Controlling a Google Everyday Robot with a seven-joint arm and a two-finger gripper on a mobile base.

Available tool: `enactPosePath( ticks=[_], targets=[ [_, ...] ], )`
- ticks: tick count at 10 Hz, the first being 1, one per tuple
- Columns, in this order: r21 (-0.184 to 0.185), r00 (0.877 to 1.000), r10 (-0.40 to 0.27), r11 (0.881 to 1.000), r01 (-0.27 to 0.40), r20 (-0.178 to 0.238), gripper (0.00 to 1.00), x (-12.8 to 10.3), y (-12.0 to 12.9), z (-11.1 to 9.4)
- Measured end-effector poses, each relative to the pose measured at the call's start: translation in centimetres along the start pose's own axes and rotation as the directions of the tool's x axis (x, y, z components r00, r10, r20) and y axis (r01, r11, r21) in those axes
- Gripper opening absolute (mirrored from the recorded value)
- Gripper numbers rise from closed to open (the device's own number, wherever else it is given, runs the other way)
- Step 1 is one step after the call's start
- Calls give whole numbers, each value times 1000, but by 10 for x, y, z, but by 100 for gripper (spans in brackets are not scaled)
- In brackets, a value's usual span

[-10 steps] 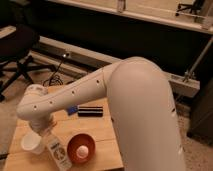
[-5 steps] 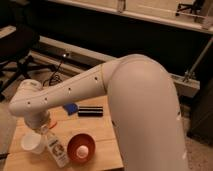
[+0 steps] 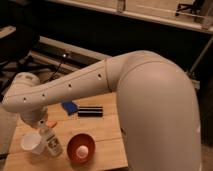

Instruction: Stand the bottle upright

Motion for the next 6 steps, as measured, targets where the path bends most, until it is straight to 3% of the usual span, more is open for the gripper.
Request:
enactPosePath(
  ticks=[3,6],
  targets=[
    [-5,1000,16,1000,-16,-14,37,-7,3,-7],
    [-32,1000,18,999,-18,-9,40,-22,4,-12]
  ],
)
